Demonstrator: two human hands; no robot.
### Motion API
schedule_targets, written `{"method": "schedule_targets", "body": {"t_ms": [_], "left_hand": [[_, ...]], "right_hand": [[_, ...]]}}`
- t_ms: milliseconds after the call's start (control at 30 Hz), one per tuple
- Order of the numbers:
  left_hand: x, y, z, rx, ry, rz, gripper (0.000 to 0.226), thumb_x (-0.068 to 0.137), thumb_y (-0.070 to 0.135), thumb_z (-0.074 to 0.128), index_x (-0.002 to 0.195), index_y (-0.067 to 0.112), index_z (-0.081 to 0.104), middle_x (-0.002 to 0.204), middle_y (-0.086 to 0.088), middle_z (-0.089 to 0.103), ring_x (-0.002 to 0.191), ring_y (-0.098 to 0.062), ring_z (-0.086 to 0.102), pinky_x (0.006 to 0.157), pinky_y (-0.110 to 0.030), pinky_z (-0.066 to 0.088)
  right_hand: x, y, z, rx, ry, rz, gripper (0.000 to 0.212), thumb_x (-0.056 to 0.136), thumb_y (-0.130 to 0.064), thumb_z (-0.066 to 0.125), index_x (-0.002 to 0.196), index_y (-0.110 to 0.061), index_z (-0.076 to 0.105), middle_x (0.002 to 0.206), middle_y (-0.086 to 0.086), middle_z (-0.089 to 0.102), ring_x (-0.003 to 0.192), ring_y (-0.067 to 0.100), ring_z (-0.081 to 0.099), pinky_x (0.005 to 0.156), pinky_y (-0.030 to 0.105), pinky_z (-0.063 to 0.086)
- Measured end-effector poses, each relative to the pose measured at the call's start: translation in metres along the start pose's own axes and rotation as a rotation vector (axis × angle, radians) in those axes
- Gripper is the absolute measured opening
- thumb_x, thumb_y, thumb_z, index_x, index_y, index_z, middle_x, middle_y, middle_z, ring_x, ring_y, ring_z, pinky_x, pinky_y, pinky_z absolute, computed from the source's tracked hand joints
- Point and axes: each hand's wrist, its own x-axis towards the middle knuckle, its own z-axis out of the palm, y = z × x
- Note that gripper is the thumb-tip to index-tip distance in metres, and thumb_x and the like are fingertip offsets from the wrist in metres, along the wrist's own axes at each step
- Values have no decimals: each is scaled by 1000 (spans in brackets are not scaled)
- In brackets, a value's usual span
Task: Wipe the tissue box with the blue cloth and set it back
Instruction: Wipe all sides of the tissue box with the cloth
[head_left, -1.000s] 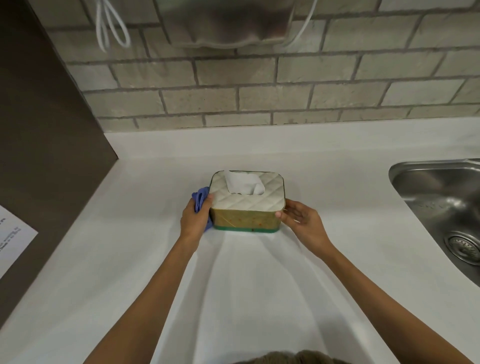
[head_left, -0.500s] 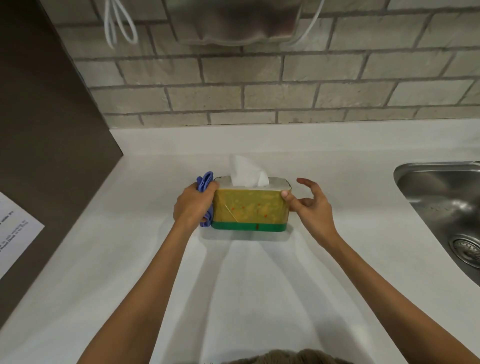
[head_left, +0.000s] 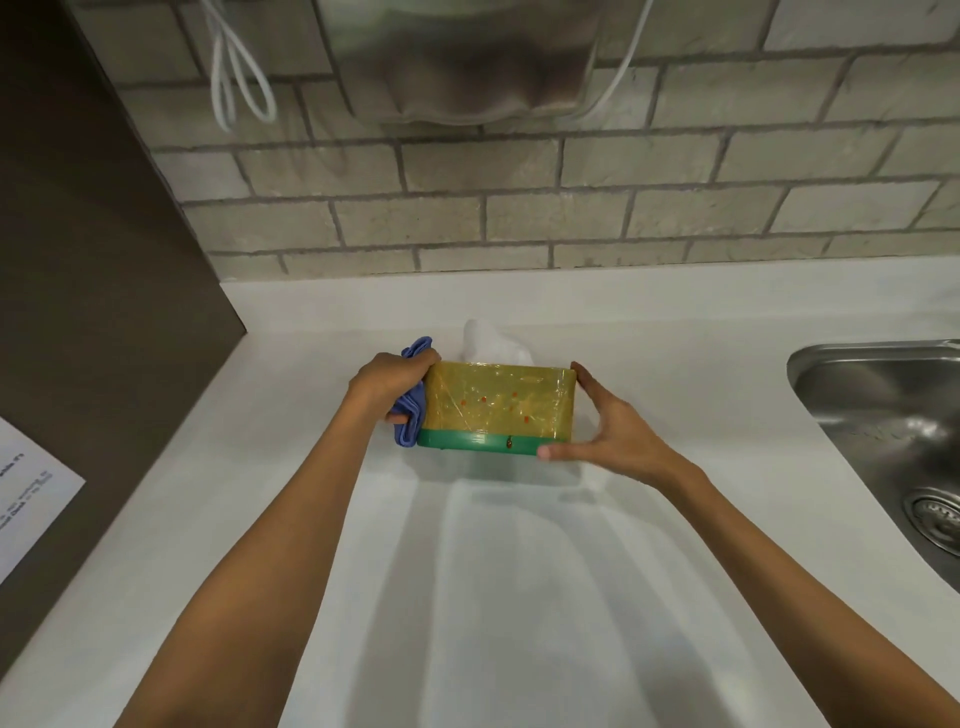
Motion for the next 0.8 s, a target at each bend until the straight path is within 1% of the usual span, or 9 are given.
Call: {"method": "schedule_targets", "body": {"t_ms": [67, 167, 300, 367, 467, 567, 633, 700, 800], "left_hand": [[2, 2, 1, -1, 2, -3, 37, 79, 47, 58, 68, 14, 50, 69, -6, 57, 60, -18, 56, 46, -25, 45], [3, 0, 3, -19, 26, 7, 42, 82, 52, 52, 66, 13, 49, 70, -7, 58, 62, -19, 57, 46, -26, 47], [-2, -13, 5, -58, 56, 70, 44, 91, 51, 40, 71, 13, 53, 90, -17, 64, 82, -32, 61, 75, -40, 55], [-11, -25, 8, -70, 160, 161, 47, 95, 47, 36, 81, 8, 57, 97, -19, 64, 88, -32, 59, 82, -40, 50], [-35, -42, 17, -131, 413, 469, 44, 96, 45, 35, 112, 12, 60, 90, -5, 63, 91, -30, 62, 73, -30, 43], [-54, -50, 32, 107, 418, 783, 53, 92, 44, 30, 137, 21, 46, 127, -6, 61, 115, -25, 54, 94, -37, 45], [-61, -56, 48, 426, 408, 805, 61, 89, 48, 23, 145, 25, 33, 152, -9, 37, 138, -30, 34, 111, -50, 26], [-64, -64, 59, 581, 362, 837, 63, 87, 49, 23, 145, 26, 28, 156, -9, 26, 145, -33, 20, 114, -56, 13], [-57, -69, 59, 644, 401, 871, 62, 86, 46, 30, 142, 20, 36, 153, -14, 32, 141, -39, 27, 112, -60, 19]], "right_hand": [[2, 4, 0, -54, -43, -53, 138, 41, -56, 84, 147, -31, 0, 156, -4, 22, 143, 12, 21, 113, 29, 22], [10, 7, 0, -185, -3, -152, 132, 47, -40, 89, 146, -36, 1, 152, 0, 26, 137, 15, 29, 104, 24, 27], [17, 8, 2, -222, 72, -214, 112, 54, -28, 86, 141, -28, 17, 141, 0, 37, 122, 13, 43, 92, 20, 35], [19, 7, 1, -179, 62, -225, 106, 54, -25, 86, 138, -24, 22, 136, -3, 41, 119, 11, 45, 91, 20, 37], [21, 4, -1, -115, 40, -231, 99, 54, -23, 86, 133, -23, 27, 125, -6, 49, 115, 14, 49, 92, 26, 43], [22, 1, -1, -94, 11, -214, 100, 53, -22, 87, 134, -22, 28, 125, -5, 51, 117, 14, 49, 96, 28, 43], [23, -1, 0, -93, -3, -196, 102, 52, -22, 88, 134, -21, 28, 125, -4, 51, 119, 15, 49, 99, 31, 43], [23, -2, 0, -91, -6, -183, 103, 51, -22, 88, 135, -20, 28, 125, -4, 52, 120, 15, 49, 101, 33, 43], [23, -1, 1, -85, -9, -167, 105, 51, -21, 88, 137, -19, 27, 127, -2, 52, 122, 16, 48, 104, 37, 42]]}}
